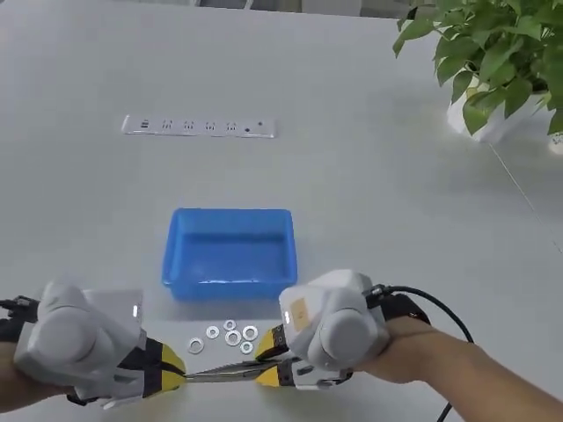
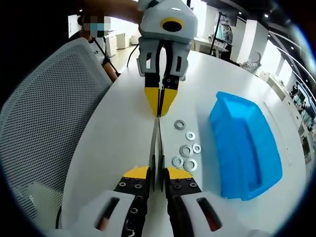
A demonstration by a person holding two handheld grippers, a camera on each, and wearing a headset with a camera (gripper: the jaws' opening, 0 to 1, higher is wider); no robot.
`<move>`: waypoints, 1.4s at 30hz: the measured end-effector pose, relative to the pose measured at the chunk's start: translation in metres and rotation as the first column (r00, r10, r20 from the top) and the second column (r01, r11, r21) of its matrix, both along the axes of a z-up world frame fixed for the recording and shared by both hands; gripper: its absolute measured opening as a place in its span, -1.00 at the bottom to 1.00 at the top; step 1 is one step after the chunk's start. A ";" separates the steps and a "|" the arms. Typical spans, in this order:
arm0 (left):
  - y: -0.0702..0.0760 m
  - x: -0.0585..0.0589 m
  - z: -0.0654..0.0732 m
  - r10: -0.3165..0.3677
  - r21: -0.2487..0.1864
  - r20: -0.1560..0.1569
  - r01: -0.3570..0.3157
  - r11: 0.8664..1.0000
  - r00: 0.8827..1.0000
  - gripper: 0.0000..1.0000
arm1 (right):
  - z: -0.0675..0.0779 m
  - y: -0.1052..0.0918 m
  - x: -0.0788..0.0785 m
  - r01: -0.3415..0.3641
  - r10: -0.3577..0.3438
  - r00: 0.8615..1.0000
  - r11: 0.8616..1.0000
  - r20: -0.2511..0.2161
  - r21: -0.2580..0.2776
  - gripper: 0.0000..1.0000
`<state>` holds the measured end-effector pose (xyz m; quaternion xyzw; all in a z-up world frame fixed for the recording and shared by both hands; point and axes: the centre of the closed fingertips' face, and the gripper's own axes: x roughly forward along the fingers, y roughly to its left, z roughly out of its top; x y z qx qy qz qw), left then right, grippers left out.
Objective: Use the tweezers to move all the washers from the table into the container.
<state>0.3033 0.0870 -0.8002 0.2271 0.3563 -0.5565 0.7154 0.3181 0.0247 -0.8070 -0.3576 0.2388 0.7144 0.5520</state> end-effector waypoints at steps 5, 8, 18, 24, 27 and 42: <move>-0.001 0.000 0.007 -0.002 -0.010 0.019 0.002 1.000 1.000 -0.89 | 0.000 0.001 -0.001 0.013 -0.013 1.000 1.000 -0.004 0.003 -0.74; -0.001 0.001 0.008 -0.002 -0.009 0.026 0.002 1.000 1.000 -0.89 | 0.000 0.001 -0.001 0.016 -0.016 1.000 1.000 -0.003 0.003 -0.74; -0.004 0.003 0.030 -0.005 -0.019 0.053 0.006 1.000 0.999 -0.90 | 0.001 0.001 -0.002 0.013 -0.013 1.000 1.000 0.004 -0.006 -0.73; -0.008 0.002 0.046 -0.016 -0.026 0.061 0.018 1.000 0.998 -0.90 | 0.006 0.006 -0.005 0.030 -0.030 1.000 0.999 -0.007 0.012 -0.73; -0.012 0.001 0.055 -0.028 -0.034 0.068 0.030 0.999 0.997 -0.90 | 0.008 0.008 -0.006 0.036 -0.036 0.999 0.999 -0.012 0.020 -0.73; -0.026 -0.005 0.091 -0.049 -0.079 0.080 0.056 0.995 0.996 -0.90 | 0.019 0.020 -0.018 0.046 -0.045 0.998 0.998 -0.037 0.050 -0.77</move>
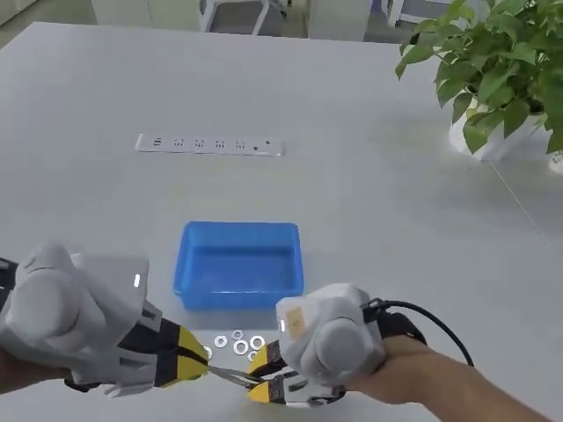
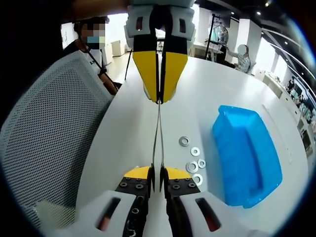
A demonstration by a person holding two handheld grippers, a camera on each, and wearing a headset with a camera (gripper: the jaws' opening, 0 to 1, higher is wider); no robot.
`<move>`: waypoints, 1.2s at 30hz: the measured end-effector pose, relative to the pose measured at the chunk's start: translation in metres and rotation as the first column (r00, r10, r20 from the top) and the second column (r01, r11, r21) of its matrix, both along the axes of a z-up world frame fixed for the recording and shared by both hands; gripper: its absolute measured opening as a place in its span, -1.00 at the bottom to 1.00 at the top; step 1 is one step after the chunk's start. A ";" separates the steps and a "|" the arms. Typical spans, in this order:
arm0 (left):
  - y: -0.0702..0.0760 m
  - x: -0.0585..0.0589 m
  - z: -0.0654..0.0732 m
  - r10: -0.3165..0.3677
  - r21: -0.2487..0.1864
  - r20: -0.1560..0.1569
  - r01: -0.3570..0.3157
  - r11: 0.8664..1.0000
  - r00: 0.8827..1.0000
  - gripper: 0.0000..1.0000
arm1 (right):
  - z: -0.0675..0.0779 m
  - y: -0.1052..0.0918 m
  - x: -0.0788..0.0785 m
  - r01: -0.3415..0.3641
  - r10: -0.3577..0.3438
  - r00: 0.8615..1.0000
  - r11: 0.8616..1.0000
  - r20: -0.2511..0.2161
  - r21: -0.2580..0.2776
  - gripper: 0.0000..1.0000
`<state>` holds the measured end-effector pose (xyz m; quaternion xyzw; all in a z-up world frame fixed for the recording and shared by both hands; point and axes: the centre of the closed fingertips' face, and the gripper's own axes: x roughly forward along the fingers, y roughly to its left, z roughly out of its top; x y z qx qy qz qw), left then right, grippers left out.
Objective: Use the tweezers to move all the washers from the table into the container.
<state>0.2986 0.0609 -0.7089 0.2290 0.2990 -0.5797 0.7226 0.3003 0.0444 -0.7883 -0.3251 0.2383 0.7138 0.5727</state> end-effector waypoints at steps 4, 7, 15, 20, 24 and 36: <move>-0.004 0.001 0.008 -0.007 -0.005 0.013 0.007 1.000 1.000 -0.90 | 0.003 0.005 -0.001 0.002 -0.002 1.000 1.000 -0.001 0.012 -0.77; -0.007 0.001 0.012 -0.015 -0.008 0.019 0.015 1.000 1.000 -0.90 | 0.004 0.008 -0.001 0.005 -0.005 1.000 1.000 -0.004 0.019 -0.77; -0.015 0.000 0.017 -0.040 -0.011 0.029 0.040 0.999 0.999 -0.90 | 0.006 0.014 -0.003 0.024 -0.023 1.000 0.999 -0.021 0.043 -0.77; -0.022 0.001 0.020 -0.056 -0.022 0.036 0.057 0.998 0.998 -0.89 | 0.008 0.018 -0.005 0.023 -0.021 1.000 0.998 -0.023 0.057 -0.78; -0.028 0.002 0.020 -0.069 -0.029 0.040 0.070 0.997 0.997 -0.89 | 0.008 0.019 -0.005 0.022 -0.021 1.000 0.998 -0.022 0.057 -0.78; -0.034 -0.001 0.012 -0.098 -0.031 0.020 0.099 0.995 0.995 -0.88 | 0.007 0.016 -0.006 0.019 -0.018 1.000 0.998 -0.016 0.061 -0.79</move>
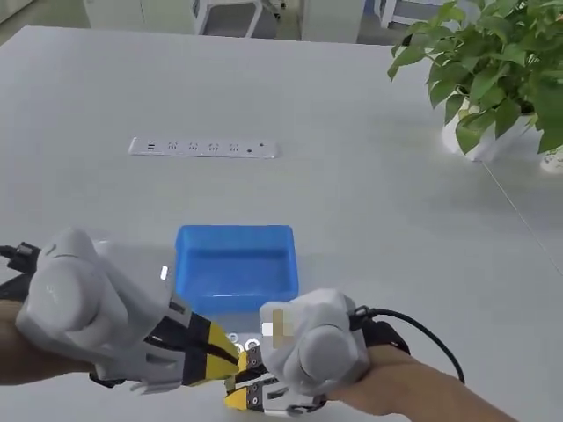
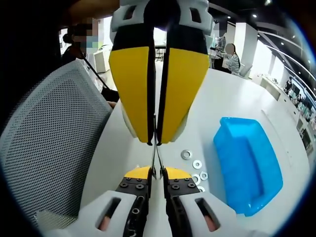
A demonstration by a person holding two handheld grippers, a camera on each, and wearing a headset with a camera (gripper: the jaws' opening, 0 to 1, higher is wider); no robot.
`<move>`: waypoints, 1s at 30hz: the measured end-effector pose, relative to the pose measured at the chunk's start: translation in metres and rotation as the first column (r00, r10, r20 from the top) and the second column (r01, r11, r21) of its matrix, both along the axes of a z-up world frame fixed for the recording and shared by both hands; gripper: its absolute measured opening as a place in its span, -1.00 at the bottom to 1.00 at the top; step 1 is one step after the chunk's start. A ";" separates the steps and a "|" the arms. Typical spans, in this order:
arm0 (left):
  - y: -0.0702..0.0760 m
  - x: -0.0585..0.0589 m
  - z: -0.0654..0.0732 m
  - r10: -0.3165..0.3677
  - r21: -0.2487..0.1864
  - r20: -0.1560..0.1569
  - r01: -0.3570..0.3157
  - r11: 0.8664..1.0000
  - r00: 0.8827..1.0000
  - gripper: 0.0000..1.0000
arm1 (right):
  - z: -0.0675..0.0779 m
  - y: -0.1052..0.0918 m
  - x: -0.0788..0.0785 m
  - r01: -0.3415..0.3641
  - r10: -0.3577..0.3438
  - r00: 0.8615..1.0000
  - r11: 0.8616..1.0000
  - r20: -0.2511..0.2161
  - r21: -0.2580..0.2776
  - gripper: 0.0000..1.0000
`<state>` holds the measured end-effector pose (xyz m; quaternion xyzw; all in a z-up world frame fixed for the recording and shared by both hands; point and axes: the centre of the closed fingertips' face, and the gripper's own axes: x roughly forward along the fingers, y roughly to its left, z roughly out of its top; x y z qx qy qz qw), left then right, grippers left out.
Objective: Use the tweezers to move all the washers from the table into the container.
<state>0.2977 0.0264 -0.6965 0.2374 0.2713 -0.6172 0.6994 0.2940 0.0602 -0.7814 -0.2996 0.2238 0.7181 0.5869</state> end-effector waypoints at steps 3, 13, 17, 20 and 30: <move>0.002 0.000 -0.005 0.000 0.009 -0.002 0.000 1.000 1.000 -0.88 | 0.000 0.000 0.000 0.001 -0.001 1.000 1.000 -0.002 0.003 -0.79; 0.004 0.001 -0.011 -0.001 0.012 0.003 0.001 1.000 1.000 -0.88 | 0.000 0.000 0.000 0.007 -0.007 1.000 1.000 -0.008 0.009 -0.77; 0.006 0.001 -0.011 0.001 0.017 0.004 -0.001 1.000 1.000 -0.89 | 0.000 -0.001 0.000 0.007 -0.007 1.000 1.000 -0.007 0.008 -0.76; 0.007 0.001 -0.011 -0.002 0.022 0.007 0.001 1.000 1.000 -0.89 | 0.000 -0.002 0.001 0.008 -0.008 1.000 1.000 -0.004 0.007 -0.75; 0.006 0.004 -0.007 -0.011 0.017 0.022 0.010 1.000 1.000 -0.89 | 0.002 -0.003 0.004 0.020 -0.020 1.000 1.000 0.001 0.011 -0.74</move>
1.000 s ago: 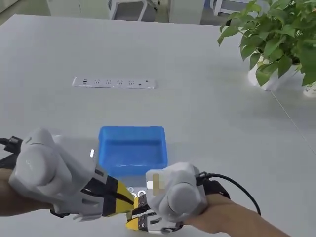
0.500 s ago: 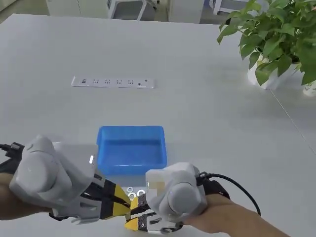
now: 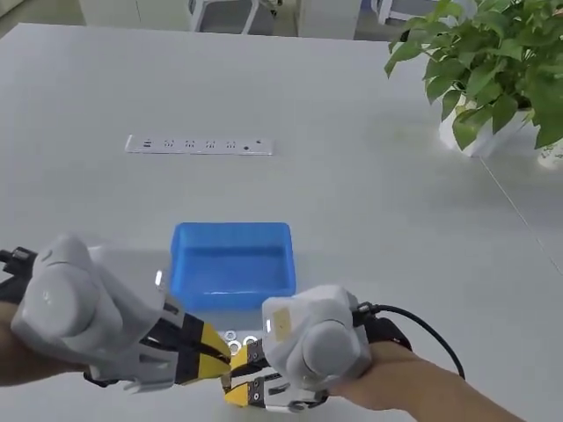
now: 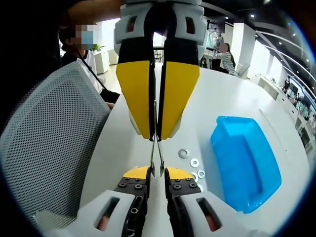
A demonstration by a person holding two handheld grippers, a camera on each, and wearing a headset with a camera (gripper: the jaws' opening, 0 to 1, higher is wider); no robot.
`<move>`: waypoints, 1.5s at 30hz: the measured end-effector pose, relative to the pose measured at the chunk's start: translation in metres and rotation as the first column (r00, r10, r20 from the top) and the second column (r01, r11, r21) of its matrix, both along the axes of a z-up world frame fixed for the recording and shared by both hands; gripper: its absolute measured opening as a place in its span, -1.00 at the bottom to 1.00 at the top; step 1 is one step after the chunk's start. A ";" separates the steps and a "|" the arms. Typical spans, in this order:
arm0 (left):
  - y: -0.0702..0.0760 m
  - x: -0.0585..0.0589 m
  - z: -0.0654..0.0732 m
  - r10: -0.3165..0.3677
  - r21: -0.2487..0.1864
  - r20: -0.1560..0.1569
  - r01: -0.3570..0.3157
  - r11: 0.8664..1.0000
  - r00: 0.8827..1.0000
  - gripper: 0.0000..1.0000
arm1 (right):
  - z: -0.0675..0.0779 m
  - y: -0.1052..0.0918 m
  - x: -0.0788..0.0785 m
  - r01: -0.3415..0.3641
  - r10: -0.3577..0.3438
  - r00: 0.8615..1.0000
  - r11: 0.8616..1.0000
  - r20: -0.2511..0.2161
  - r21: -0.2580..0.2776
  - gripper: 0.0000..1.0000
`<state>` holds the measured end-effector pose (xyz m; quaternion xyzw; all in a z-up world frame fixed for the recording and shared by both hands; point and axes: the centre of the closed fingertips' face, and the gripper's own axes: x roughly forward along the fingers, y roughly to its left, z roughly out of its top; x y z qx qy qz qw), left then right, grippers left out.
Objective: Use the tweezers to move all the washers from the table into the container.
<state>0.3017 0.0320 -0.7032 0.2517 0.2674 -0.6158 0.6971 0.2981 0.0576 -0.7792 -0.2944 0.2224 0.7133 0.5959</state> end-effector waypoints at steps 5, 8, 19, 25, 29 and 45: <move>-0.001 0.003 0.002 -0.003 -0.002 0.004 0.003 1.000 1.000 -0.89 | 0.002 0.000 0.002 0.009 -0.009 1.000 1.000 -0.003 0.009 -0.74; -0.001 0.004 0.003 -0.006 0.000 0.006 0.006 1.000 1.000 -0.89 | 0.002 0.000 0.003 0.013 -0.013 1.000 1.000 0.000 0.009 -0.75; -0.005 0.012 0.005 -0.018 -0.003 0.020 0.018 1.000 1.000 -0.89 | 0.005 -0.007 0.017 0.049 -0.049 0.999 0.999 0.015 0.014 -0.69; -0.010 0.016 0.005 -0.027 -0.004 0.026 0.027 1.000 0.999 -0.89 | 0.005 -0.016 0.025 0.086 -0.087 0.996 0.996 0.019 0.013 -0.63; -0.012 0.019 0.003 -0.034 -0.004 0.027 0.034 0.999 0.999 -0.89 | 0.004 -0.022 0.029 0.109 -0.110 0.994 0.994 0.017 0.013 -0.61; -0.015 0.031 -0.001 -0.043 0.004 0.044 0.043 0.999 0.998 -0.89 | 0.002 -0.022 0.035 0.133 -0.133 0.991 0.991 0.017 0.023 -0.62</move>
